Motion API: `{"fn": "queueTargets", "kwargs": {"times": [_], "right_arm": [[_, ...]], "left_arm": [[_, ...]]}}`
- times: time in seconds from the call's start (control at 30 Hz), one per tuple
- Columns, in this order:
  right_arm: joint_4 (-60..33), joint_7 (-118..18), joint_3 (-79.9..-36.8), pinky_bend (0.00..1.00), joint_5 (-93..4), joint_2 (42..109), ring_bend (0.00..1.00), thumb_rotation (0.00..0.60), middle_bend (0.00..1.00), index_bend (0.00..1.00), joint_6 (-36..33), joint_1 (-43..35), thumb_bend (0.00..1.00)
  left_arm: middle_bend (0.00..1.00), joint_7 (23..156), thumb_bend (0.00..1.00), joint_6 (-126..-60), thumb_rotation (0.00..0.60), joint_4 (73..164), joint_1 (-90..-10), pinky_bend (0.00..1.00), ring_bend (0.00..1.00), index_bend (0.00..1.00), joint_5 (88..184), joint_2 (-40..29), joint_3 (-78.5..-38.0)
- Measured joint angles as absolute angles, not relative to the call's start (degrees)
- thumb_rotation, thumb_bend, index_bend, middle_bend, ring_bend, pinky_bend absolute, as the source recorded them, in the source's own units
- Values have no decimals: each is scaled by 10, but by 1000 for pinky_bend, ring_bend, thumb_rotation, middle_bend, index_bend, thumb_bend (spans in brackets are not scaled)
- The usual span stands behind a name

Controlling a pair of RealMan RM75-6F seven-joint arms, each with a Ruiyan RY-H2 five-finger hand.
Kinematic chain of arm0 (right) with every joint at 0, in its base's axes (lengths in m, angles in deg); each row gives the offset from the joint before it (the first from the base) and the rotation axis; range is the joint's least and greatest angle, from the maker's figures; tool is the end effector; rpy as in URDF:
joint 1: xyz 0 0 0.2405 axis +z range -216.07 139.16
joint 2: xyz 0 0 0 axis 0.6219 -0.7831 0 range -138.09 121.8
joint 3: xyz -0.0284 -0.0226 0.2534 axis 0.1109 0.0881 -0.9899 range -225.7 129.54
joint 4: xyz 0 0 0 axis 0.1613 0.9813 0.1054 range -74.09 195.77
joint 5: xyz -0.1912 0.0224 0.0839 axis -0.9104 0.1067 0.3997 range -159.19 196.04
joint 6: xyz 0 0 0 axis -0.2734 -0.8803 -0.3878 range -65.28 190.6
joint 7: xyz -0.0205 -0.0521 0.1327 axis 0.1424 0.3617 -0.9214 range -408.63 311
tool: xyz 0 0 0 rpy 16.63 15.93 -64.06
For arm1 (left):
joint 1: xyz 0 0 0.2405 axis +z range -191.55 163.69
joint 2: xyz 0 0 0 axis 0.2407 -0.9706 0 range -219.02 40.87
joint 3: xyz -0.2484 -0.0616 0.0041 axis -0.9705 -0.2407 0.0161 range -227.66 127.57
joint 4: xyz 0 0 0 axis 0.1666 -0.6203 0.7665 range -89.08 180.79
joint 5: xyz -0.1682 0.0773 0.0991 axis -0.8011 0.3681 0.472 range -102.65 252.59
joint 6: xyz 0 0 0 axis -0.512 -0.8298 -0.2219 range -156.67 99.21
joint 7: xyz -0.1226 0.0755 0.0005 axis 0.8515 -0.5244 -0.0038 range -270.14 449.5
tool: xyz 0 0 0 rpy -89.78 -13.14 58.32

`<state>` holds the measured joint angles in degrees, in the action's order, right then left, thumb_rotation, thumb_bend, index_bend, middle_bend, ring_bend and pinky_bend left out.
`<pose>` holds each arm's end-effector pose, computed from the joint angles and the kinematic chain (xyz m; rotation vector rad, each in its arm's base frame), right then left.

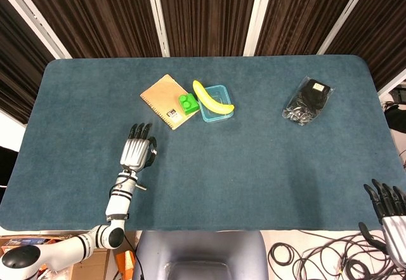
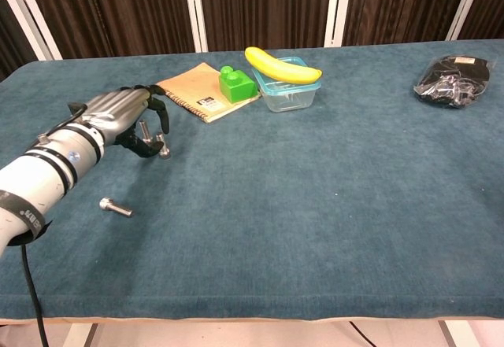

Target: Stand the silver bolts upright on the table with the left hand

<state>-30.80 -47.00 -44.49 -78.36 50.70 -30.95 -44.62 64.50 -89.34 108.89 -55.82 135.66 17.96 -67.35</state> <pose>-0.3199 -0.0962 0.1824 1.4633 -0.8379 0.7837 -0.1587 0.3714 -0.0597 -1.6055 -0.9085 -0.8935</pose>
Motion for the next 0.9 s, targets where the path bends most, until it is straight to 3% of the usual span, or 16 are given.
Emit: {"fn": "queueTargets", "kwargs": {"times": [0.13,0.3,0.53,0.67,0.77,0.9], "right_arm": [[-307,-472,-445,36,-784,507,0,600,0,0,-311,-447,290],[-306,-475,-445,36,-784,506,0,600,0,0,-313,-447,289],[-307,-468,-445,36,-783,506,0,600,0,0,-309,-447,290],[-307,-467,-445,36,-785,507,0,600,0,0,-311,-447,290],[-307,-468,-444,36,-786,507,0,600,0,0,-313,-448,290],[-307,-467,-444,36,-788,507,0,600,0,0,-313,-448,290]], "left_arm": [[75,656,374,-900,600,1095,-558,0,0,374,1367,177,-671],[71,668,372,-919,600,1128,-551,0,0,369,1390,164,-662],[65,666,375,-948,600,1260,-522,0,0,398,1420,106,-632],[65,657,377,-979,600,1370,-482,0,0,421,1452,40,-585],[65,660,376,-1009,600,1394,-451,0,0,421,1484,15,-551],[66,667,375,-1022,600,1393,-435,0,0,421,1496,6,-535]]}}
